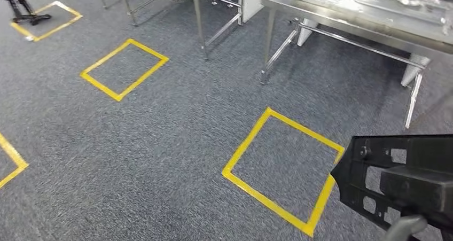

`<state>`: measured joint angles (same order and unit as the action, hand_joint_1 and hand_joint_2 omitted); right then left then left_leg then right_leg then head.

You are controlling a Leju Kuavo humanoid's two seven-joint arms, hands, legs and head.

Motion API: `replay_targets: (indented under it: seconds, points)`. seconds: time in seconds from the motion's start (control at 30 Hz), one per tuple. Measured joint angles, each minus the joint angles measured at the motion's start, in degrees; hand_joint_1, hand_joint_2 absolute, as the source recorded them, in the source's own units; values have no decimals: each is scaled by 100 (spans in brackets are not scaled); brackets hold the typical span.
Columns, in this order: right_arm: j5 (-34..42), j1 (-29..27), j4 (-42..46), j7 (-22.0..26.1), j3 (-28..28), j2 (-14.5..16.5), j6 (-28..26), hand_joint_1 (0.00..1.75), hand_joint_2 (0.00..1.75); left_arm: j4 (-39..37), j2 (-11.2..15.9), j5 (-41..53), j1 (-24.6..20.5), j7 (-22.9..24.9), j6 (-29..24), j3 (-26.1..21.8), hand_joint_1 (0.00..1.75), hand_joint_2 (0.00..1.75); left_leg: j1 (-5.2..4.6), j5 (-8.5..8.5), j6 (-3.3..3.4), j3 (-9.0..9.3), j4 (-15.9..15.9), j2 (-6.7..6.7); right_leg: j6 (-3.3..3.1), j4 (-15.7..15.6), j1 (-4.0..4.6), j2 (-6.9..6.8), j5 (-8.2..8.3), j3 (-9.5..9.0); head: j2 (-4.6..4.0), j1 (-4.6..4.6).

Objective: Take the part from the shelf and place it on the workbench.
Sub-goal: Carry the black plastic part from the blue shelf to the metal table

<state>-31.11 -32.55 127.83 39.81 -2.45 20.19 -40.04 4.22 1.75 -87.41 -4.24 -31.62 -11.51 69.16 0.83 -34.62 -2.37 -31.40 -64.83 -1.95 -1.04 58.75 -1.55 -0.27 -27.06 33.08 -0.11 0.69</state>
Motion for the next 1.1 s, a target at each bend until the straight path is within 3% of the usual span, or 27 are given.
replay_targets:
  seconds: [0.03,0.1,0.27,0.33,0.37,0.43,0.47,0.5,0.57,0.6,0.63,0.67,0.7,0.77,0.83,0.97,1.03,1.1]
  points:
    - [-2,0,-11,-1,-2,2,1,175,175,0,-1,0,12,1,3,0,0,0,1,-184,-5,-188,-406,89,-14,1,10,78,8,13,0,3]
    - [-5,-3,-36,-1,-4,3,2,175,175,0,-1,0,28,3,5,0,0,0,1,-339,-3,-441,-929,139,-23,5,29,215,14,23,0,2]
    - [-5,-6,-49,-1,-4,3,1,175,175,0,-1,0,34,5,6,0,0,0,0,-315,5,-492,-1020,143,-24,6,37,276,15,20,0,1]
    - [-8,-7,-58,-1,-4,3,1,175,175,0,1,0,35,6,8,0,0,0,-3,-68,34,-365,-703,162,-23,12,42,368,14,6,0,1]
    - [-9,-8,-62,-1,-4,3,1,175,175,-2,3,0,37,6,9,0,0,0,-5,171,70,-197,-285,275,-19,15,40,450,16,-2,0,1]
    - [-14,-16,-74,-1,-7,3,1,175,175,-11,14,0,28,10,10,0,0,0,-8,535,170,118,523,475,81,16,20,685,53,36,0,-1]
    - [-15,-22,-82,0,-9,3,0,175,175,-16,18,0,21,14,12,0,0,0,-7,650,233,230,822,515,143,101,20,615,0,103,0,-10]
    - [-16,-28,-94,1,-11,3,1,175,175,-20,22,0,16,24,20,0,0,0,-8,671,277,251,900,437,205,294,24,489,-122,221,0,-20]
    - [-14,-36,-126,0,-12,3,1,175,175,-20,24,0,30,44,49,0,0,0,-15,716,325,256,953,248,248,1003,35,106,-537,550,0,-37]
    - [-13,-37,-148,-1,-10,3,2,175,175,-20,25,0,43,53,67,0,0,0,-21,716,326,245,948,185,263,1344,27,71,-683,697,0,-37]
    - [-14,-39,-170,-1,-9,3,2,175,175,-20,25,0,52,56,81,0,0,0,-24,713,324,238,942,128,276,1524,19,59,-721,762,0,-37]
    - [-17,-41,-192,-1,-7,3,2,175,175,-20,25,0,53,58,91,0,0,0,-24,709,320,235,936,86,286,1493,13,48,-651,714,0,-37]
    - [-24,-42,-213,-1,-6,3,2,175,175,-20,22,0,48,58,95,0,0,0,-22,699,309,237,927,58,290,1221,8,35,-491,540,0,-37]
    - [-66,-39,-251,-2,-8,3,2,175,175,-20,16,0,29,57,93,0,0,0,-32,658,258,240,885,30,263,407,13,-16,-196,58,0,-37]
    - [-120,-38,-286,-1,-22,4,2,175,175,-20,13,0,13,52,85,1,0,0,-53,610,192,236,846,20,194,-22,32,-38,-129,-184,0,-33]
    - [-208,-36,-336,-8,-68,6,2,175,175,-20,22,0,-12,48,74,6,0,0,-28,507,67,230,732,44,40,-54,47,-7,-149,-206,0,-28]
    - [-264,-29,-360,-32,-105,11,2,175,175,-20,28,0,-10,49,64,9,0,0,-11,213,20,-19,194,104,-18,-68,33,0,-151,-228,0,-16]
    - [-300,-25,-394,-60,-128,16,2,175,175,-20,28,0,0,52,55,11,0,0,-8,-108,-1,-452,-606,132,-52,-62,48,17,-177,-242,0,-8]
